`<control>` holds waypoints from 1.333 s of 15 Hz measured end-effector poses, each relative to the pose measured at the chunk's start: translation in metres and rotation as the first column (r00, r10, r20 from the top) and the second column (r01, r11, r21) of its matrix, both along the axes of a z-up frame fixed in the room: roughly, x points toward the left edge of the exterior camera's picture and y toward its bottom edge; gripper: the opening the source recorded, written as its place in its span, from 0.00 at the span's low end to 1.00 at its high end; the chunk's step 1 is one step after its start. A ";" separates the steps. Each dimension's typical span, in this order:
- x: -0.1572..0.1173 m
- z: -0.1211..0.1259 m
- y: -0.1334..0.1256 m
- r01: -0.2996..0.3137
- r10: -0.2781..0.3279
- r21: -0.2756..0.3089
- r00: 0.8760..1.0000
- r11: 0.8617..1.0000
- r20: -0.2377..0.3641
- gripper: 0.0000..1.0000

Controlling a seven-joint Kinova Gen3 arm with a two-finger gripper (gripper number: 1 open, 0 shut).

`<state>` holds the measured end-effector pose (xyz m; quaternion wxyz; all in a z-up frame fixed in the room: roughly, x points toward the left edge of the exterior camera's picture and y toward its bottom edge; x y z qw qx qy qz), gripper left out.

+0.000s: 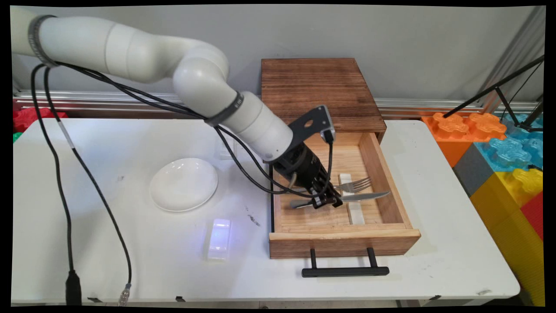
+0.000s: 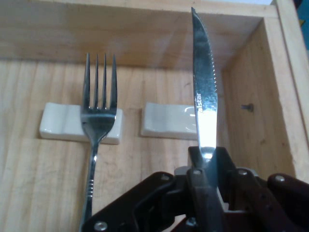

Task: Place the picked object into the drawer

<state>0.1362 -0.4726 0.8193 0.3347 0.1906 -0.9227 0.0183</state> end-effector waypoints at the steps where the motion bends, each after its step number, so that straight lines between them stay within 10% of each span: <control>1: -0.002 -0.006 -0.001 -0.001 0.001 0.004 1.000 1.000 0.001 0.00; 20: -0.001 -0.055 -0.022 -0.001 0.000 0.091 1.000 0.996 0.010 0.00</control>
